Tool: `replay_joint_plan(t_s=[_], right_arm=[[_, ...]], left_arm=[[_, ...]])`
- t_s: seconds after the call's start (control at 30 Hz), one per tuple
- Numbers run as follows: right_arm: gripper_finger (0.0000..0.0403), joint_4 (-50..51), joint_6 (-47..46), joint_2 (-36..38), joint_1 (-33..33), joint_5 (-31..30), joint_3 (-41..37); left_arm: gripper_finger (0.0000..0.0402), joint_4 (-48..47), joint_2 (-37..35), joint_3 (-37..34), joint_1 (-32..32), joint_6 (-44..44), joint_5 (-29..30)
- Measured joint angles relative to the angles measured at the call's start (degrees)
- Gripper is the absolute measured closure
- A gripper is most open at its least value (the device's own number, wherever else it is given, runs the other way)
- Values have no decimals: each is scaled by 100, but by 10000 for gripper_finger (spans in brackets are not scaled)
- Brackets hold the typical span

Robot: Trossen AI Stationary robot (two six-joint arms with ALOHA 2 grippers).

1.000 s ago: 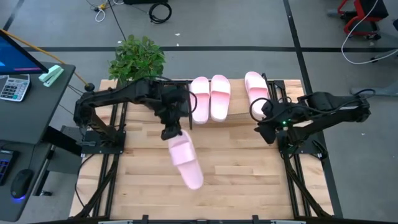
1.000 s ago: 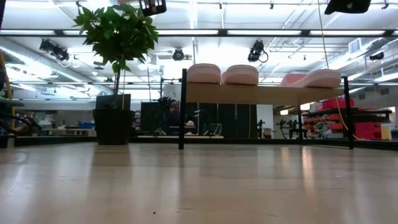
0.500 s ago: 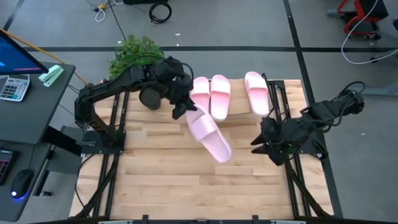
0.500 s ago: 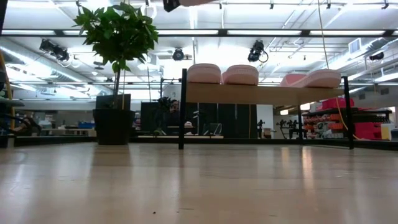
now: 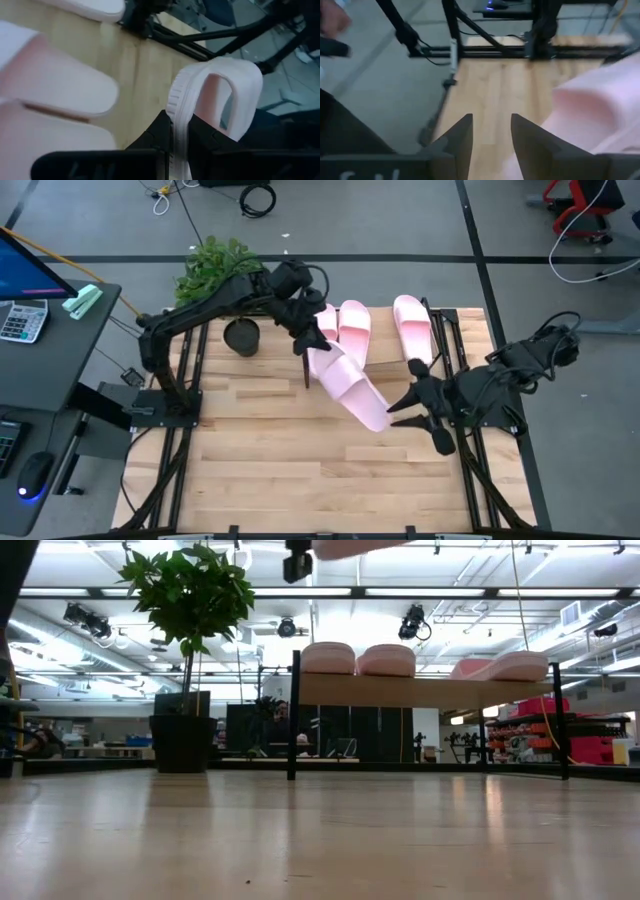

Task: Pick and place slides into the shelf
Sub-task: Put the pink slide on the shelf

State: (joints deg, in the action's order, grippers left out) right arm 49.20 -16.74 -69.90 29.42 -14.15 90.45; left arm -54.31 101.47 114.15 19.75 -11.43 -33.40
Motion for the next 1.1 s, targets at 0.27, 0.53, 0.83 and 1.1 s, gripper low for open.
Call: replay_joint_plan(t_s=[0.27,0.53,0.83,1.1], right_arm=[[297,2913,1492,-1501,190,-751,3206],[309,4129,2688,-2164,319,-659,4139],[295,4075,4147,-2245,783,-1445,3389],[238,4081,5093,-2234,1064,-2481,3342]], left_arm=[[363,-765,746,1623,-3,107,-265],[363,-998,941,2015,226,-138,-822],[363,-1212,931,2017,480,-422,-1503],[363,-1405,931,1900,522,-630,-1963]])
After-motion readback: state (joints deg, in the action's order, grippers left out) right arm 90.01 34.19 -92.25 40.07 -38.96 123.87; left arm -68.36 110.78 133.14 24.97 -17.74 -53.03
